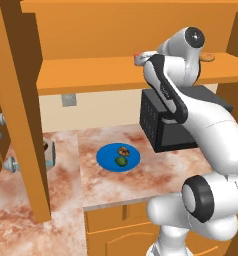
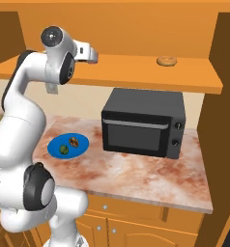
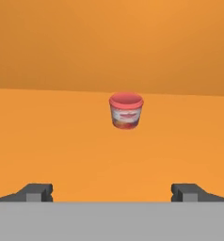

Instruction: Pick the avocado and bread from the counter and place them on the plate. Then pick the jam from the cabinet and place it next to the plate. Lastly close the cabinet door.

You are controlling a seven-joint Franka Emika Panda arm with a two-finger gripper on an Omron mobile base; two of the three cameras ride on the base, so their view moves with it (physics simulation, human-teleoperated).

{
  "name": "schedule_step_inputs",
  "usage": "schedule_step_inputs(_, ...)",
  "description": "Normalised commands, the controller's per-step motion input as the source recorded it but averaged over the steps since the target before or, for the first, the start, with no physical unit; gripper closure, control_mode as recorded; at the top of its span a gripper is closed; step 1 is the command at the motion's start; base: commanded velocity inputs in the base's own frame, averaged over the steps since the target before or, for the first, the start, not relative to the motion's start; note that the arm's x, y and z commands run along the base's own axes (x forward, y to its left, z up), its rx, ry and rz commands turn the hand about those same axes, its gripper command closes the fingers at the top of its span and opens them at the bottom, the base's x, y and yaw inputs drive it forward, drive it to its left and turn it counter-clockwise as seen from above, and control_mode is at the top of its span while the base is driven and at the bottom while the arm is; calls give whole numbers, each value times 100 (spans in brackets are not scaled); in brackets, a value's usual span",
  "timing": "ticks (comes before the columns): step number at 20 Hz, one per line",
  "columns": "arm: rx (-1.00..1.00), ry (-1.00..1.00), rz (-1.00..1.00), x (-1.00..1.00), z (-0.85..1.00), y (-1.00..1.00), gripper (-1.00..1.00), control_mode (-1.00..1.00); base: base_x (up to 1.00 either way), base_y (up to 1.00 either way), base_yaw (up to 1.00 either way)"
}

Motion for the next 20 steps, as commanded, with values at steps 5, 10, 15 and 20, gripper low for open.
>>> schedule_step_inputs(5,0,0,-3,39,-11,0,-100,-100,0,0,0)
schedule_step_inputs(10,0,0,-3,42,-5,0,-100,-100,0,0,0)
schedule_step_inputs(15,0,0,-3,42,-1,0,-100,-100,0,0,0)
schedule_step_inputs(20,0,0,0,40,-5,0,-100,-100,0,0,0)
